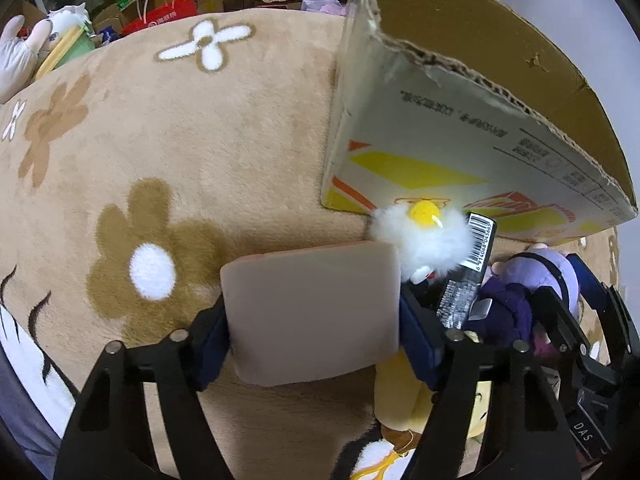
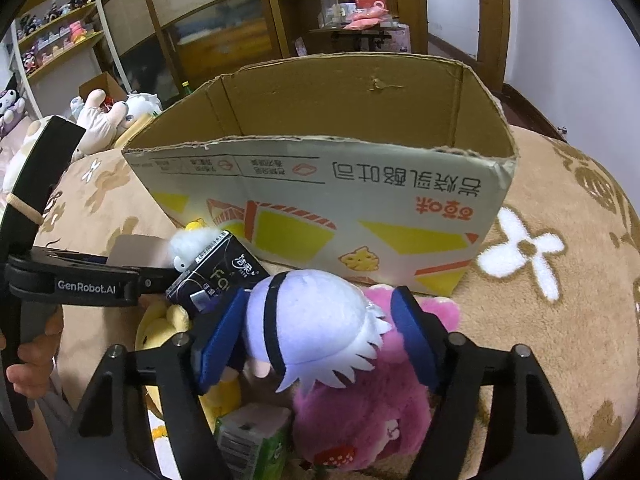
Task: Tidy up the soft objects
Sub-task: 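Grasp the pink-white roll cushion with the left tool while the right tool grasps the white-haired doll, then lift the cushion with the left tool while the right tool lifts the doll over the box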
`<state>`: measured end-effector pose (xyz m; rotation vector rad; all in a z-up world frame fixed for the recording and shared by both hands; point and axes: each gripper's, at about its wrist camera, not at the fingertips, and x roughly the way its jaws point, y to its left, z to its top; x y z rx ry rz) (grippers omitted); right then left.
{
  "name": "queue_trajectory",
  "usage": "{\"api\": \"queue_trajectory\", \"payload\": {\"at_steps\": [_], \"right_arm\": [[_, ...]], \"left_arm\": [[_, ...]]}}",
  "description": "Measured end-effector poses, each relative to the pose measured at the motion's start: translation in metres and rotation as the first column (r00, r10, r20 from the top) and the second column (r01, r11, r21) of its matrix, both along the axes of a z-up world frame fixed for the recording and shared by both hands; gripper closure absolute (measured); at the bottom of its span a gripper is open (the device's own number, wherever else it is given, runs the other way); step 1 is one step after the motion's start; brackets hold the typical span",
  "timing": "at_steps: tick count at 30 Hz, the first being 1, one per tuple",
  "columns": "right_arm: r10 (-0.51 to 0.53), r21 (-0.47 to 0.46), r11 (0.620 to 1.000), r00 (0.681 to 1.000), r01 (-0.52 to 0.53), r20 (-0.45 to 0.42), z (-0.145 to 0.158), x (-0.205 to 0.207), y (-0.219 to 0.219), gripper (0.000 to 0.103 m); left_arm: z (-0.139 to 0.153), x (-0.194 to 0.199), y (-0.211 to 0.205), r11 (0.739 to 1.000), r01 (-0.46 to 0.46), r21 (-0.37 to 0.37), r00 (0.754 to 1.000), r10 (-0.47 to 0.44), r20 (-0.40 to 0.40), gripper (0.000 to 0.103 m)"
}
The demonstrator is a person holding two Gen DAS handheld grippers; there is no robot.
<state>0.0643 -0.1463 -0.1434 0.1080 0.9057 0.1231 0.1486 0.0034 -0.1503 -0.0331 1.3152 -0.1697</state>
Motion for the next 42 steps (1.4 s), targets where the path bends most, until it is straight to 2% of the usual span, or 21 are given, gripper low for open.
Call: {"api": "queue_trajectory", "payload": {"at_steps": [2,3,7,10,16,27,36,39,42], "right_arm": [[0.005,0.006,1.000,1.000,-0.005,0.000,0.000,-0.001,-0.001,0.031],[0.016,0.011,1.000,1.000,-0.016,0.003,0.001,-0.002,-0.002,0.041],[0.022,-0.016,1.000,1.000,-0.021,0.009,0.002,-0.004,0.004,0.041],[0.017,0.004,1.000,1.000,-0.017,0.006,0.002,-0.005,0.001,0.042],[0.014,0.006,1.000,1.000,-0.014,0.020,0.004,-0.011,0.001,0.042],[-0.004,0.008,1.000,0.998,0.004,0.067,0.020,-0.020,-0.002,0.042],[-0.034,-0.002,0.999,0.989,0.035,0.146,0.043,-0.037,-0.008,0.042],[-0.045,0.007,0.999,0.984,0.044,0.175,0.053,-0.044,-0.009,0.042],[-0.047,0.010,0.999,0.976,0.046,0.213,0.065,-0.055,-0.011,0.042]], "left_arm": [[0.002,-0.003,-0.003,1.000,0.009,0.014,1.000,-0.009,0.010,0.037],[0.003,-0.008,-0.004,1.000,0.013,0.018,1.000,-0.013,0.013,0.039],[0.011,-0.012,-0.002,1.000,0.006,0.011,1.000,-0.006,0.018,0.043],[0.017,-0.012,-0.001,1.000,0.002,0.012,1.000,-0.002,0.029,0.045],[0.027,-0.024,-0.001,0.996,0.015,0.089,0.995,-0.024,0.098,0.046],[0.052,-0.053,-0.007,0.994,0.028,0.105,0.979,-0.049,0.199,0.046],[0.082,-0.074,-0.006,0.994,0.033,0.106,0.949,-0.064,0.310,0.046],[0.095,-0.082,-0.002,0.995,0.034,0.091,0.927,-0.066,0.369,0.046],[0.110,-0.093,-0.001,0.996,0.033,0.082,0.894,-0.066,0.442,0.046]]}}
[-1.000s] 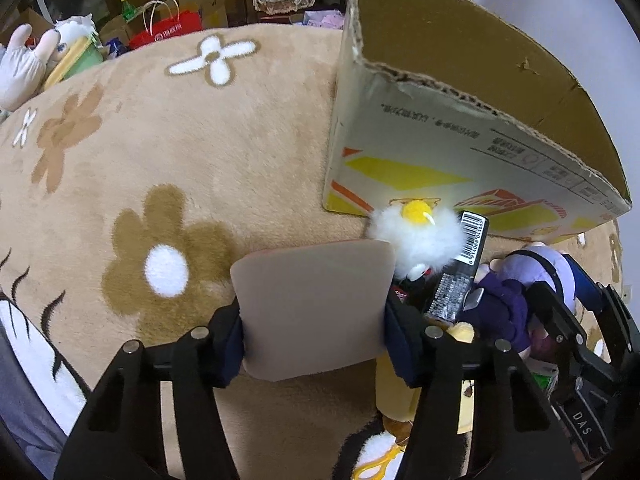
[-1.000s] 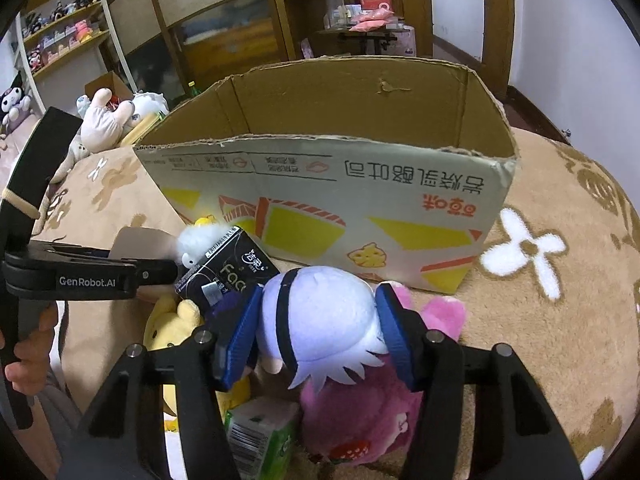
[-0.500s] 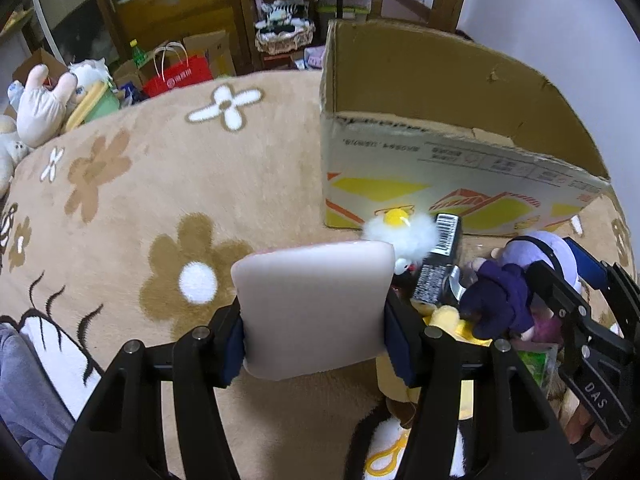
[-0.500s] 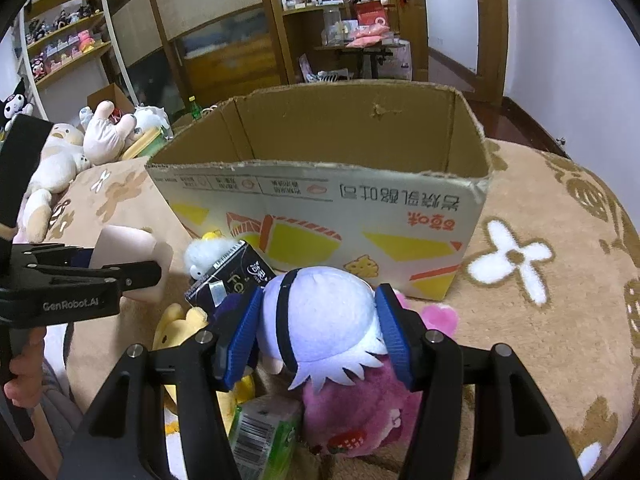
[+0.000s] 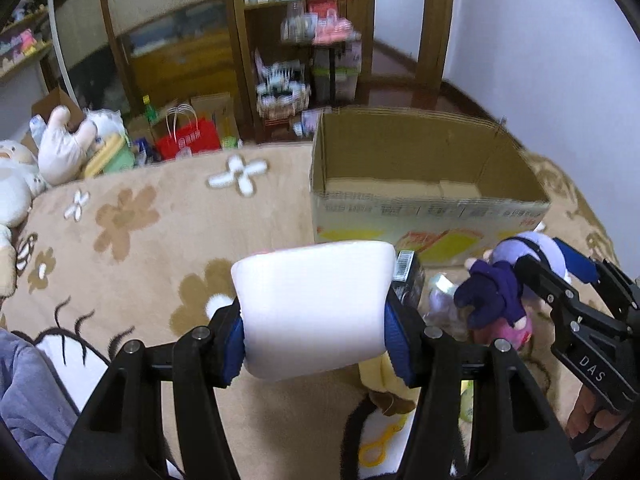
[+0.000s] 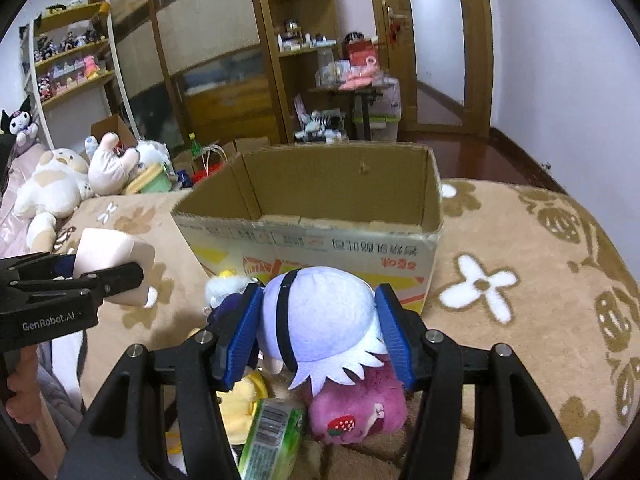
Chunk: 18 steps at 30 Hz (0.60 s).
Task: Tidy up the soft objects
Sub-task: 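Lift the cushion with the left tool while the right tool lifts the doll over the box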
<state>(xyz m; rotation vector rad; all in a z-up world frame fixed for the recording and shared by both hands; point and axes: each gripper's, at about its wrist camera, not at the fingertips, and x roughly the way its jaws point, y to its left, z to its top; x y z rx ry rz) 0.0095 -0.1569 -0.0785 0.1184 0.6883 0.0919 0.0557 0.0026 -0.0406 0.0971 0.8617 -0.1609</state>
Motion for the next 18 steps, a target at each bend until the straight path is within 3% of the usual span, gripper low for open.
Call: {"api": "queue_trajectory", "payload": {"at_steps": [8,18], "right_arm": [[-0.019,0.005,1.000,0.996,0.018,0.090,0.031,-0.020,-0.007,0.042],[-0.051,0.003,0.999,0.981,0.052,0.185,0.064,-0.030,-0.017,0.042]], "left_arm": [[0.035,-0.025,0.000,0.999,0.028,-0.028,0.981,-0.022,0.194,0.046],[0.066,-0.035,-0.009,0.998,0.062,-0.029,0.937,-0.048,0.346,0.046]]}}
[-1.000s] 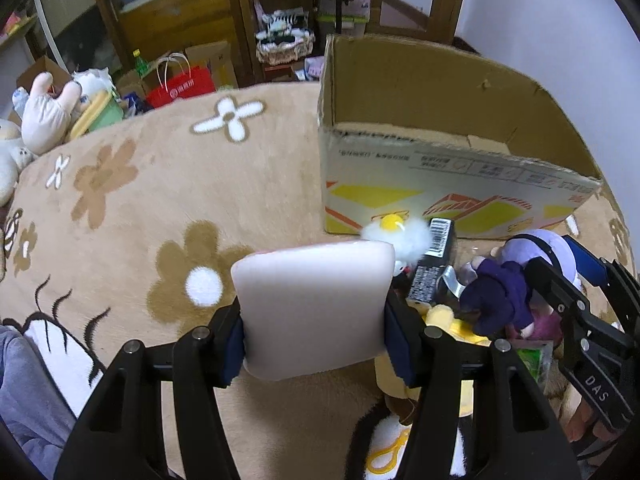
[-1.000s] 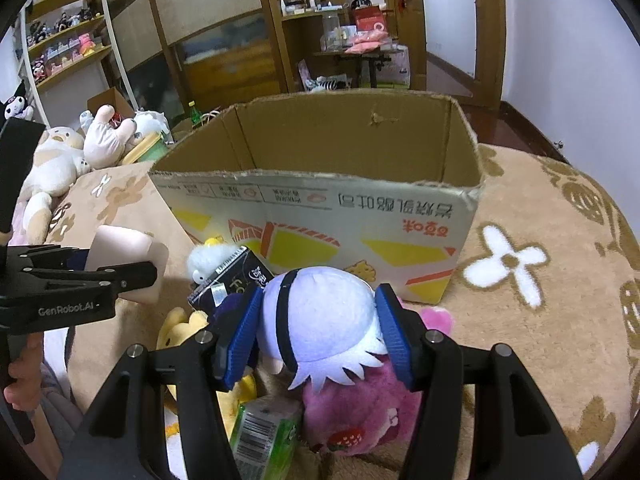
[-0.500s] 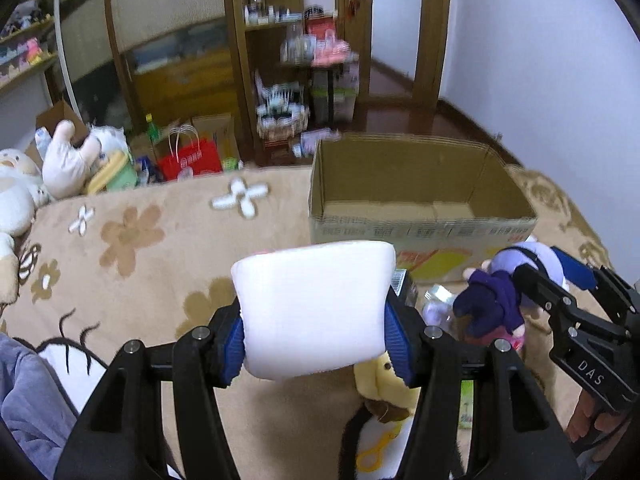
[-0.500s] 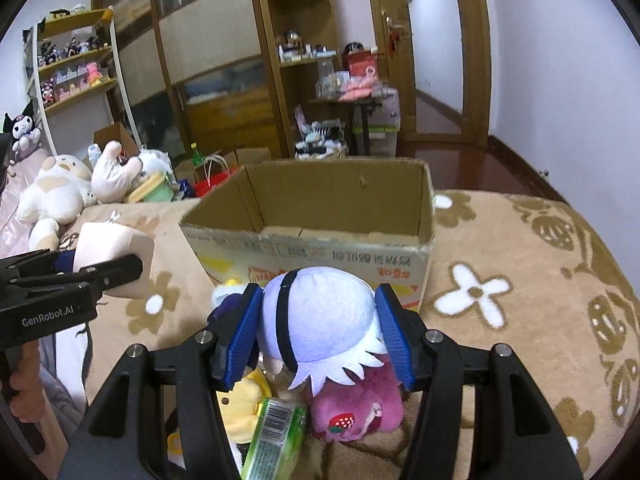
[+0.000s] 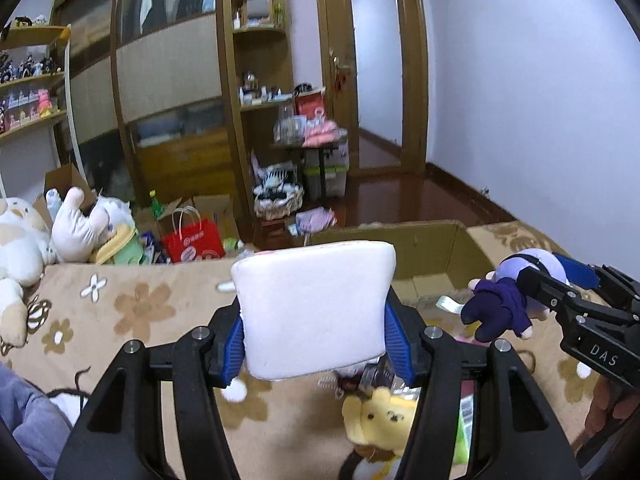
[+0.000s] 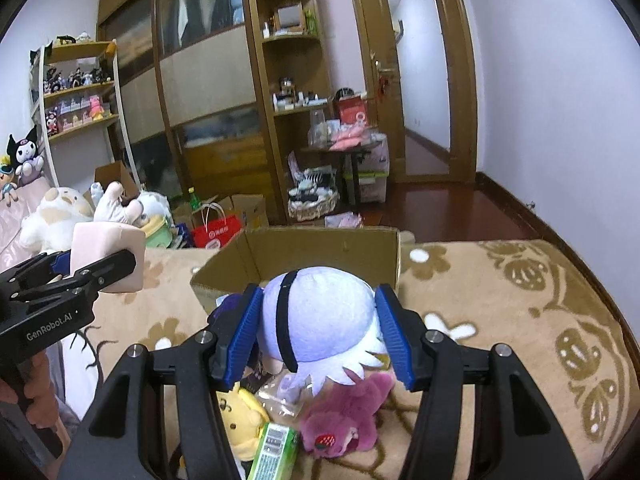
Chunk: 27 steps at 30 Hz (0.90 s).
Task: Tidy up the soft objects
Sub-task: 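Lift the cushion with the left tool while the right tool lifts the doll over the box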
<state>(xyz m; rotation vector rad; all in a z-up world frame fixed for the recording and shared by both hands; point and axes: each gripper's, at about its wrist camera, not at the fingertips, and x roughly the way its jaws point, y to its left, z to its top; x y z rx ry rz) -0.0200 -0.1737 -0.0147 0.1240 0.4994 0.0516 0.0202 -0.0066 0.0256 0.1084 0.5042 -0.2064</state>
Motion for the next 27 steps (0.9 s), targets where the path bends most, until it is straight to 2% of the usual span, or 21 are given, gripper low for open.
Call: {"api": "queue_trajectory", "payload": {"at_steps": [9,14,27], "right_arm": [[-0.013,-0.007,1.000,0.999,0.013,0.043,0.015,0.018,-0.010,0.042],[-0.008,-0.022,1.000,0.998,0.010,0.055,0.015,0.033,-0.012,0.042],[0.006,-0.036,0.999,1.000,-0.005,0.030,-0.005,0.070,-0.017,0.042]], "left_arm": [[0.017,0.019,-0.013,1.000,0.029,0.002,0.998,-0.029,0.056,0.046],[0.015,0.037,-0.025,0.998,0.047,0.047,0.996,-0.051,0.068,0.045],[-0.008,0.085,-0.046,0.995,0.062,0.072,0.998,-0.064,0.020,0.044]]}}
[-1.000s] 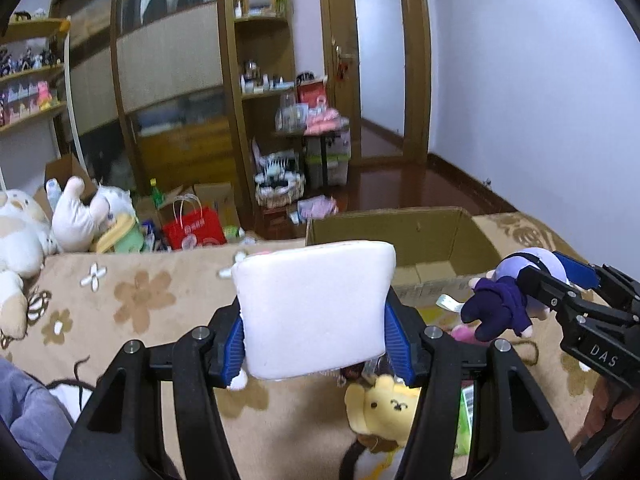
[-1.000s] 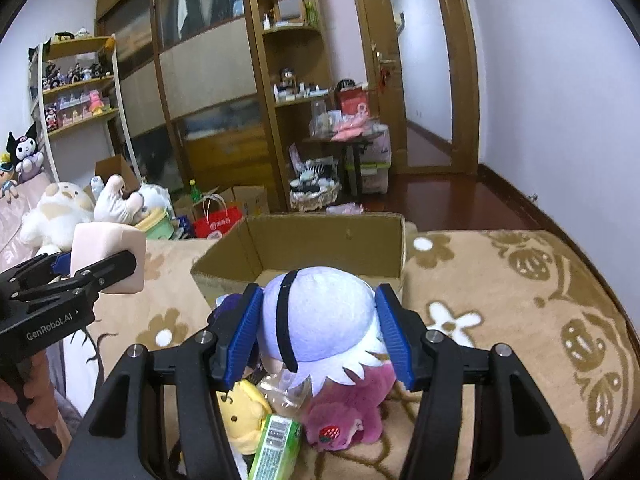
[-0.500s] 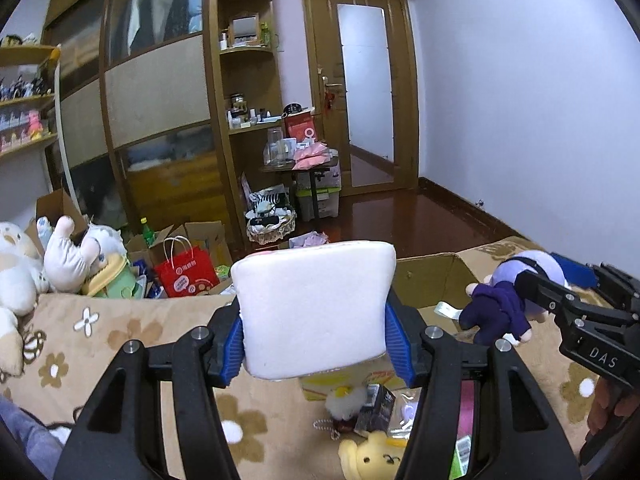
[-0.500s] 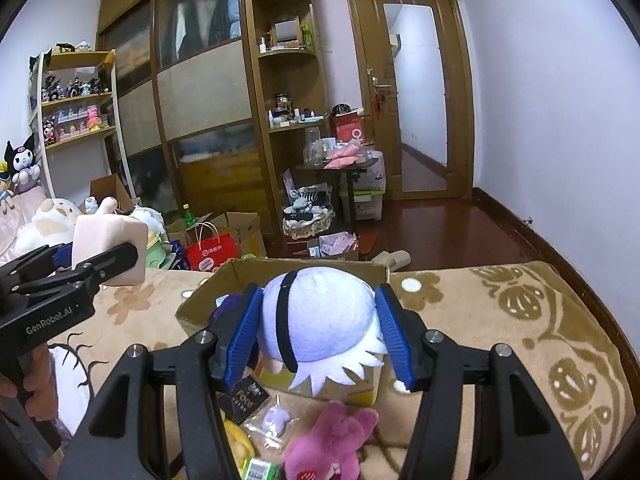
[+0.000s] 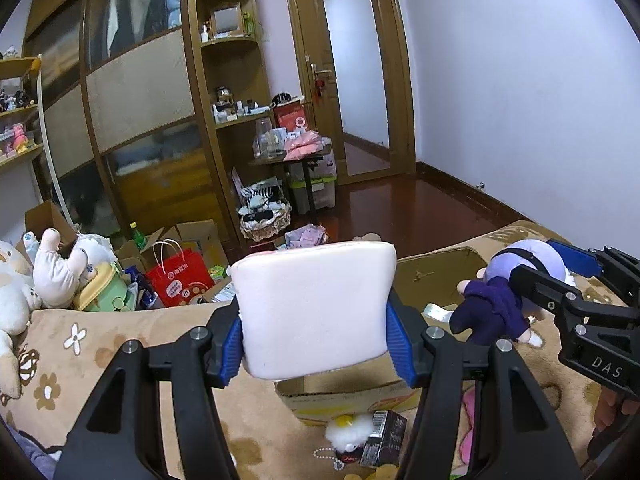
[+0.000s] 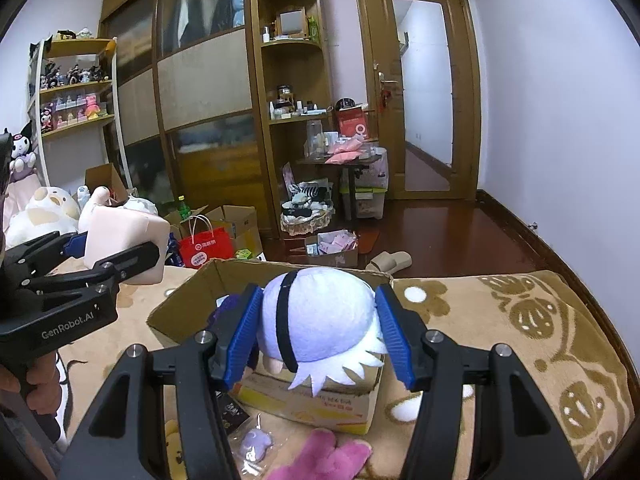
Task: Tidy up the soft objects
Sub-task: 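Lift the cushion with the left tool while the right tool lifts the doll over the box, then open both tools to drop the cushion and the doll into the box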
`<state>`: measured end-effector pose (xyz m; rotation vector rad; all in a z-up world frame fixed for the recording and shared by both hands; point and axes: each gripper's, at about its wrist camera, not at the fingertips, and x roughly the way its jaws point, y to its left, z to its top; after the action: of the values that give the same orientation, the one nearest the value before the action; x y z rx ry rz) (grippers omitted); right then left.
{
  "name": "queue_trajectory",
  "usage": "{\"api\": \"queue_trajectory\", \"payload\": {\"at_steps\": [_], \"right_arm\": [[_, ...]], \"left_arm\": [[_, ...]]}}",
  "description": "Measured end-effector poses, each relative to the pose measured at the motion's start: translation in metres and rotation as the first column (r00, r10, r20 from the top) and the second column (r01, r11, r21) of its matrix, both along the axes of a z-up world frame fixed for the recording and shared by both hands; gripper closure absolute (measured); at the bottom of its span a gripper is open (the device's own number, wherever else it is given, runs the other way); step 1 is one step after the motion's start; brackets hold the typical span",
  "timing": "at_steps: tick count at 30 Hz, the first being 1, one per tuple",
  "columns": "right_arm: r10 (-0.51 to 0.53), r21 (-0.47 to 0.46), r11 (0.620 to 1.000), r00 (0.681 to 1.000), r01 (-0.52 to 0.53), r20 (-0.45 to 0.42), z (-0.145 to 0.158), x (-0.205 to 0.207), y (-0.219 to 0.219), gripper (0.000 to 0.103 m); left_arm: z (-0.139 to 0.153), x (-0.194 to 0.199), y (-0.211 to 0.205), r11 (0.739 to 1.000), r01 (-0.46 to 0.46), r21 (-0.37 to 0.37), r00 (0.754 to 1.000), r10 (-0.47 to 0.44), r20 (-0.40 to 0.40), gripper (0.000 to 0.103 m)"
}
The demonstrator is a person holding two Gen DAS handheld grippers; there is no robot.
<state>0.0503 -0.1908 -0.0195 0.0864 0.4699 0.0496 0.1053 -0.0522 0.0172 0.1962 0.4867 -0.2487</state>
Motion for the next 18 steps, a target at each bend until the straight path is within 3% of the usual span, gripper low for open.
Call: {"api": "queue_trajectory", "payload": {"at_steps": [2,9,18], "right_arm": [[-0.001,0.036,0.999,1.000,0.001,-0.007,-0.003,0.007,-0.005,0.042],[-0.020,0.037,0.999,1.000,0.021,-0.024,-0.020,0.025,-0.012,0.041],[-0.026,-0.023,0.999,0.999,0.025,-0.023,-0.028,0.030,-0.004,0.039]], "left_arm": [[-0.004,0.007,0.000,1.000,-0.003,-0.001,1.000,0.003,-0.013,0.044],[-0.026,0.026,-0.004,1.000,-0.011,0.013,0.998,0.012,-0.066,0.044],[-0.043,0.041,-0.009,0.999,0.011,0.036,0.991,-0.006,-0.131,0.039]]}}
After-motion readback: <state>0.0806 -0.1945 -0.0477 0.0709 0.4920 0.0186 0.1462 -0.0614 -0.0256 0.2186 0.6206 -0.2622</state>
